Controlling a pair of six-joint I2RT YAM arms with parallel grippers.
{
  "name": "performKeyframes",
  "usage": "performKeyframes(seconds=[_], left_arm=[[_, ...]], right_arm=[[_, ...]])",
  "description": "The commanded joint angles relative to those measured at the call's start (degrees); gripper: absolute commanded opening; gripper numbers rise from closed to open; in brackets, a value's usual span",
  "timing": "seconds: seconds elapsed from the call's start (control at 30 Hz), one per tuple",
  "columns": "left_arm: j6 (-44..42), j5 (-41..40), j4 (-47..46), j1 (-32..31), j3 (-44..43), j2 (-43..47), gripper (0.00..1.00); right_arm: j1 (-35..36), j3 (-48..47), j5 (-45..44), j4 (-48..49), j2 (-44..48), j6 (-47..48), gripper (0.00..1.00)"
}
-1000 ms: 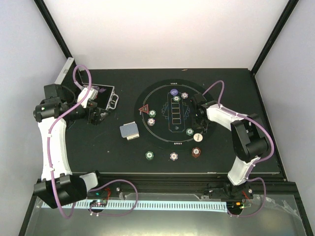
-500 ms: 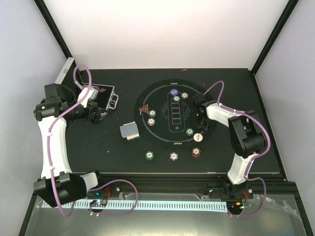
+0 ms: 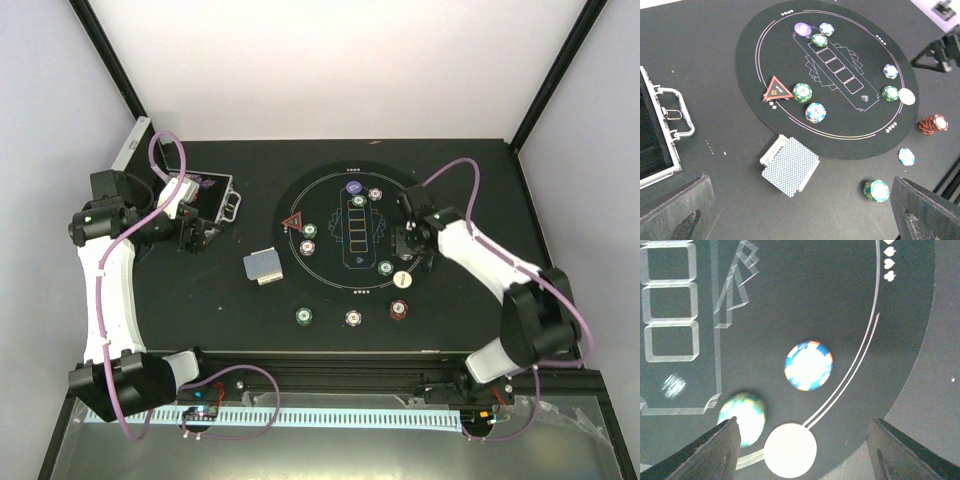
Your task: Distribute texas hold em gaming equipment
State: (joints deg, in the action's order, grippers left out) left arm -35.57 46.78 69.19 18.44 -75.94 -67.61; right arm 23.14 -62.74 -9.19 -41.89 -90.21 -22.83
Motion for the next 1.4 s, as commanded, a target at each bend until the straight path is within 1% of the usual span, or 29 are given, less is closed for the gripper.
performKeyframes(seconds=[0.0, 0.07, 0.2, 0.33, 0.5, 0.63, 0.9, 1.07, 1.37], left_arm=[[-0.5, 2.6, 0.5, 0.5, -1.4, 0.2, 0.99], [-0.4, 3.3, 0.2, 0.6, -1.2, 0.2, 0.99], [0.0, 4.3, -0.2, 0.5, -0.7, 0.2, 0.99], [0.1, 4.6, -0.1, 0.5, -0.6, 0.0, 0.99], [0.0, 4.4, 0.0, 0.5, -0.9, 0.3, 0.99], [-0.2, 4.0, 0.2, 0.6, -1.1, 0.4, 0.99], [0.1, 4.0, -0.2, 0.5, -1.1, 0.1, 0.99], [0.1, 3.4, -0.3, 0.5, -1.1, 0.3, 0.99], [0.3, 2.5, -0.3, 0.5, -1.2, 0.4, 0.99]], right_arm=[[7.1, 5.6, -1.8, -5.2, 9.4, -4.9, 0.75], [11.3, 8.3, -2.4, -6.8, 13.1, -7.4, 0.77], [17.9, 13.4, -2.1, -8.9, 18.2, -12.9, 0.79], [21.7, 16.7, -1.1, -9.1, 20.1, -16.5, 0.79], [23.1, 18.3, 0.4, -7.5, 18.5, -16.5, 0.78], [23.6, 18.5, -0.6, -7.4, 17.1, -16.5, 0.72], [23.8, 19.7, -0.4, -6.2, 15.5, -16.3, 0.68], [23.8, 19.8, -1.0, -6.0, 15.2, -16.4, 0.62], [23.8, 20.4, -0.5, -5.2, 14.2, -16.2, 0.56]])
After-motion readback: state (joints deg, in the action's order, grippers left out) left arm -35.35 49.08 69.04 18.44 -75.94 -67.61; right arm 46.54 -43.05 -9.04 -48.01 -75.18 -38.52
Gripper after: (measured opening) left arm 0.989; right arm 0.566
